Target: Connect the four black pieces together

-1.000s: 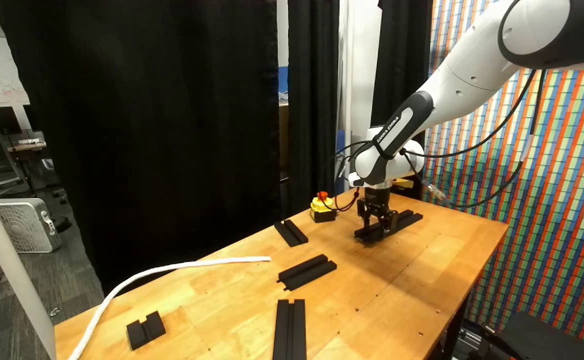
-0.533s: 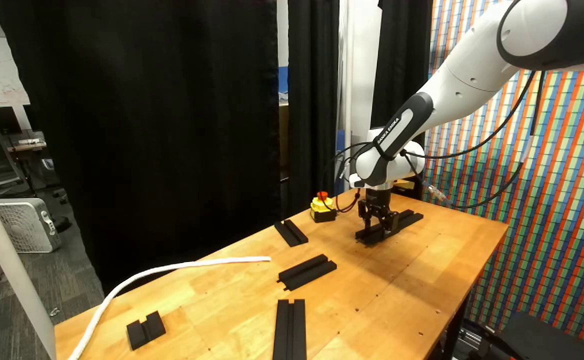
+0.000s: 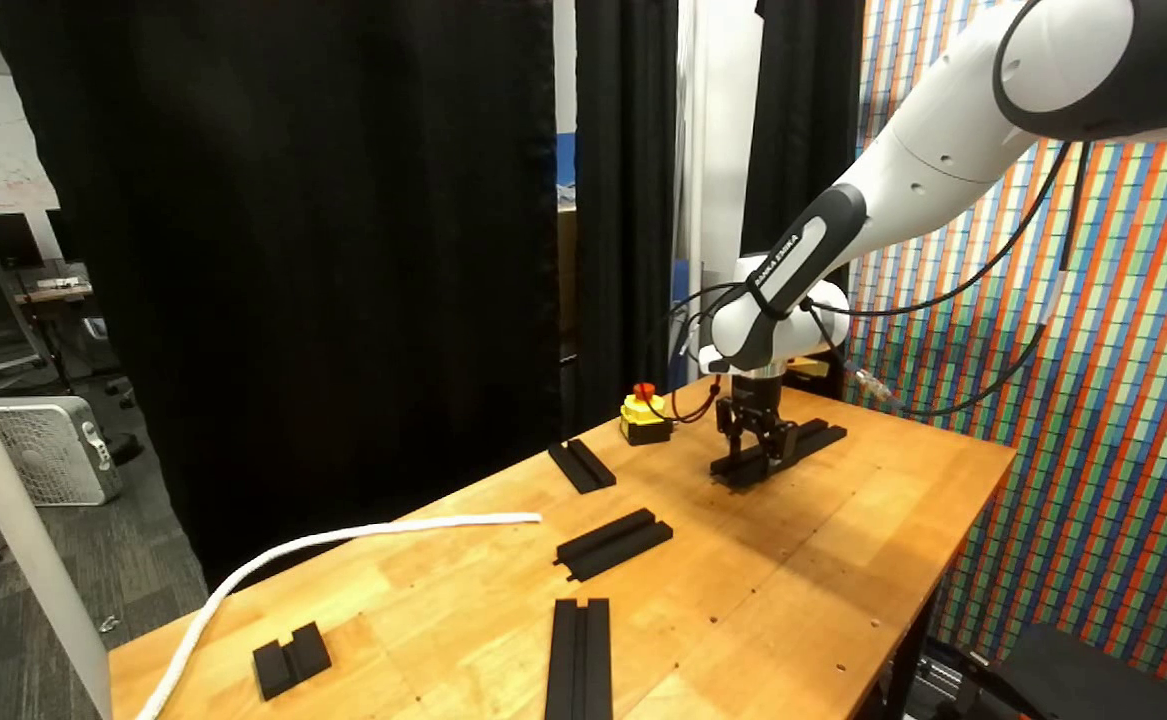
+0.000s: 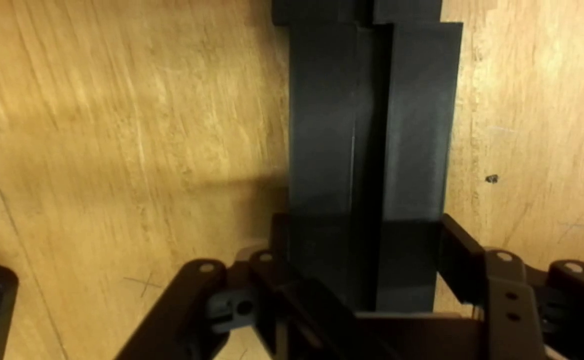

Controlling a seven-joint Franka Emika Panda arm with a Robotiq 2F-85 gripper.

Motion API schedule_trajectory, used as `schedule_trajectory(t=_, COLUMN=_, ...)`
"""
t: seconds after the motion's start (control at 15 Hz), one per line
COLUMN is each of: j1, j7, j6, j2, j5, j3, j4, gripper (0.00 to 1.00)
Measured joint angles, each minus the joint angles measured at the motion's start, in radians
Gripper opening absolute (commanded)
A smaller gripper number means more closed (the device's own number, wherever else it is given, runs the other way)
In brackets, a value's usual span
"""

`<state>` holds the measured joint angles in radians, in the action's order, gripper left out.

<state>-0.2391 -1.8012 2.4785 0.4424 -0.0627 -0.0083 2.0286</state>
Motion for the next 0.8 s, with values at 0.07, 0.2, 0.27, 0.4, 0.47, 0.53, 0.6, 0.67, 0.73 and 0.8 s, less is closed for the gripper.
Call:
schedule_trajectory(t=0.07, j1=-0.001, j7=0.000, j6=0.000, j2=0.000, j5=0.000, j3=0.000, j4=-0.002, gripper=0.46)
schedule_trajectory(t=0.2, j1=-0.003, j7=0.000, j6=0.000, j2=0.000, j5=0.000, j3=0.000, j4=-0.006, gripper=0.46)
schedule_trajectory(t=0.27, j1=-0.004, j7=0.000, j6=0.000, j2=0.000, j5=0.000, j3=0.000, j4=-0.006, gripper=0.46)
schedule_trajectory(t=0.4, j1=-0.007, j7=-0.001, j6=0.001, j2=0.000, j5=0.000, j3=0.000, j4=-0.006, gripper=0.46)
schedule_trajectory(t=0.47, j1=-0.008, j7=-0.001, j6=0.001, j2=0.000, j5=0.000, j3=0.000, j4=-0.006, gripper=0.46)
schedule_trajectory(t=0.53, j1=-0.009, j7=-0.002, j6=0.001, j2=0.000, j5=0.000, j3=0.000, j4=-0.006, gripper=0.46)
schedule_trajectory(t=0.6, j1=-0.011, j7=-0.002, j6=0.001, j2=0.000, j5=0.000, j3=0.000, j4=-0.006, gripper=0.46)
schedule_trajectory(t=0.67, j1=-0.012, j7=-0.003, j6=0.001, j2=0.000, j5=0.000, j3=0.000, j4=-0.006, gripper=0.46)
schedule_trajectory(t=0.73, j1=-0.012, j7=-0.003, j6=0.001, j2=0.000, j5=0.000, j3=0.000, j4=-0.006, gripper=0.46)
schedule_trajectory(t=0.8, j1=-0.013, j7=-0.005, j6=0.001, j2=0.000, j5=0.000, j3=0.000, j4=-0.006, gripper=0.46)
